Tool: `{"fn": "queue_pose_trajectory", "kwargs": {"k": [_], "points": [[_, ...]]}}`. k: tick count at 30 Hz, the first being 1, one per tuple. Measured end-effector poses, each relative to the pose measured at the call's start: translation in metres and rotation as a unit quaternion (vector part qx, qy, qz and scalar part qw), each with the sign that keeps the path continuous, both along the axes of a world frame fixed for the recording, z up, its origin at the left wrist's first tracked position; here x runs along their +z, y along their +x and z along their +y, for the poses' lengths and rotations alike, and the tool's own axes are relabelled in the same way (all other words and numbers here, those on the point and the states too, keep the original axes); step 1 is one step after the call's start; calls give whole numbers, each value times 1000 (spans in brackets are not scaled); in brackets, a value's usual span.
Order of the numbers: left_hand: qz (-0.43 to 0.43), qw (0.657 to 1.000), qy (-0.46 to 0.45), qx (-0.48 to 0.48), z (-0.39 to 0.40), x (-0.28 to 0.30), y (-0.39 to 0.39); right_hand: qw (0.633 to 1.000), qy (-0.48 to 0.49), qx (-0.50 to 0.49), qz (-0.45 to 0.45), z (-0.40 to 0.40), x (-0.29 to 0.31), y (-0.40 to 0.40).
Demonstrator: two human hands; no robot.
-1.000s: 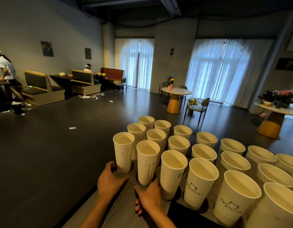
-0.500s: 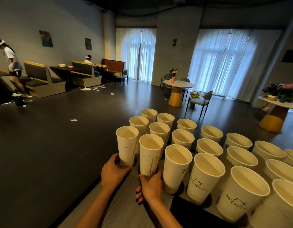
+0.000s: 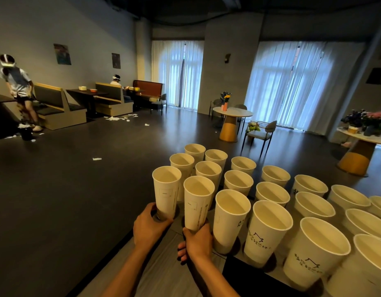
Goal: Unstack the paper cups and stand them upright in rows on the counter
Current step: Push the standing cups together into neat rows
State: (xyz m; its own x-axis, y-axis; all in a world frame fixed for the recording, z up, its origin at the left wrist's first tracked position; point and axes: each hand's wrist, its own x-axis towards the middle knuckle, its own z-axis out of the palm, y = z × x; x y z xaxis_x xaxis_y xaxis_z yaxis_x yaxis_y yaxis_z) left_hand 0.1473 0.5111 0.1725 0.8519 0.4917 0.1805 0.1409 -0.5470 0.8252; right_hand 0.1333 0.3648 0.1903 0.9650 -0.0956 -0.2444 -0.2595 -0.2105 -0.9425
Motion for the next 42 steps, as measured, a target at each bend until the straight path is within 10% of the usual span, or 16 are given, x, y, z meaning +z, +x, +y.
{"fn": "queue_pose_trajectory", "kwargs": {"k": [29,37,42], "points": [[-6,992,-118,50,21,8,-31,987,-36,154,3,-43,-20,-81],[-184,977,-68,86,57,105,-5,971,-11,201,-131,-107,168,-80],[-166,984,-3,-58,29,200,57,924,-157,144,-317,-131,243,19]]}}
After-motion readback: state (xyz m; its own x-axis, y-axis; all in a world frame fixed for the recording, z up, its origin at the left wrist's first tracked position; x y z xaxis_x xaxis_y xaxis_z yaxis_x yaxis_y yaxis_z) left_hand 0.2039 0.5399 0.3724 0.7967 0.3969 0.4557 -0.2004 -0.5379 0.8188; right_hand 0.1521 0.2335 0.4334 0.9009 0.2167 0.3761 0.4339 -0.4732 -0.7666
